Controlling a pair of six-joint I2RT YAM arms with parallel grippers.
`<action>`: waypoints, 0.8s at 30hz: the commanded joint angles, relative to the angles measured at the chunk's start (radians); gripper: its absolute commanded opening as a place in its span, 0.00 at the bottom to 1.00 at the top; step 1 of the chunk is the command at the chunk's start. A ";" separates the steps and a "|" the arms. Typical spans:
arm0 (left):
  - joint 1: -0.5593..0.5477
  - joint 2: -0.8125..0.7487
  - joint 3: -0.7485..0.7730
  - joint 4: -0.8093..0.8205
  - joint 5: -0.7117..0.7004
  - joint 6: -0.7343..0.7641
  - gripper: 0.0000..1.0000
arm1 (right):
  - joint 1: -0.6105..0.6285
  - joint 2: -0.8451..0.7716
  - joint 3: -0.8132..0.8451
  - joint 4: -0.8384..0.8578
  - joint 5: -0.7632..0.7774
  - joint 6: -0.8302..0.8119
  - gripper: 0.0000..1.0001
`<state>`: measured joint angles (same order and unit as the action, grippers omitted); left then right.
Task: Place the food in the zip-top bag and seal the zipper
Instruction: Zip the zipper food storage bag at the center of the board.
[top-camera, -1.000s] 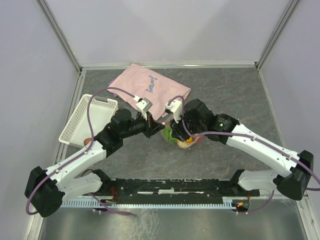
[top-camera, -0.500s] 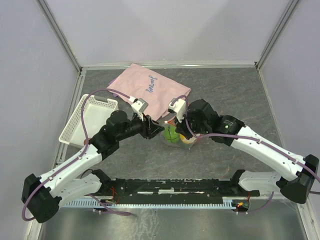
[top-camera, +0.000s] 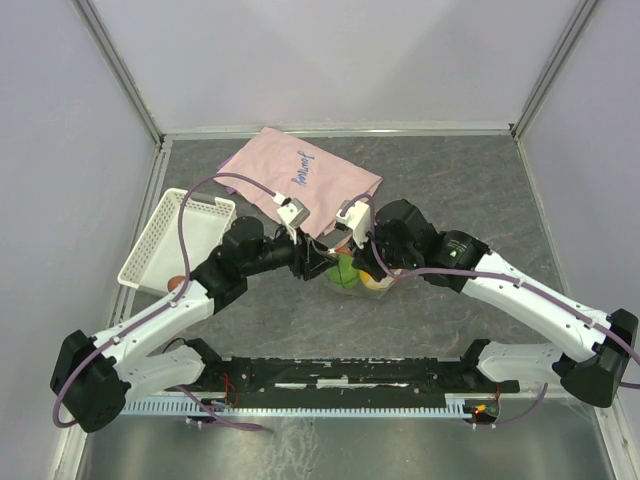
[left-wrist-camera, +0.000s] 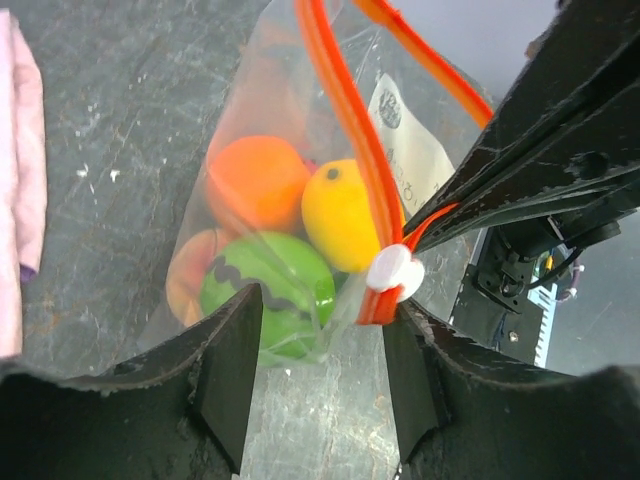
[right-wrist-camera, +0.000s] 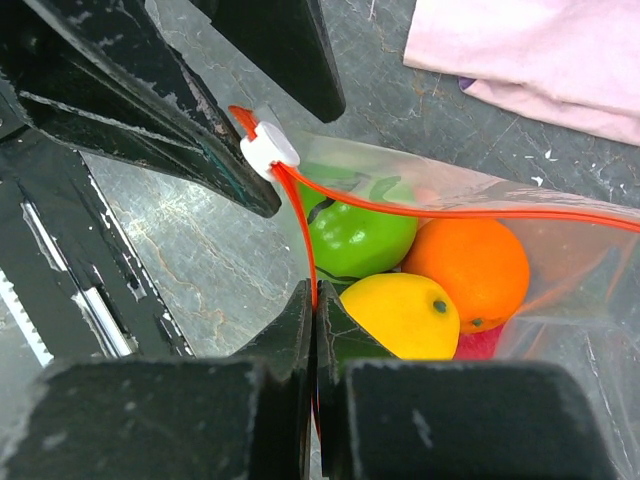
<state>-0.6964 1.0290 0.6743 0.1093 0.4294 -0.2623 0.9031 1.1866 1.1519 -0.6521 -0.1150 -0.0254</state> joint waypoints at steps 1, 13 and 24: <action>-0.002 0.003 0.004 0.139 0.093 0.109 0.56 | 0.000 -0.029 0.036 0.021 -0.015 -0.016 0.02; -0.003 -0.044 -0.081 0.299 0.166 0.173 0.03 | -0.001 -0.039 0.042 0.005 -0.045 -0.028 0.02; -0.005 -0.114 -0.114 0.299 0.157 0.144 0.03 | -0.001 -0.111 0.085 0.002 -0.158 -0.159 0.33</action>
<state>-0.6964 0.9424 0.5610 0.3328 0.5781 -0.1436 0.9024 1.1191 1.1618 -0.6727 -0.2081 -0.1040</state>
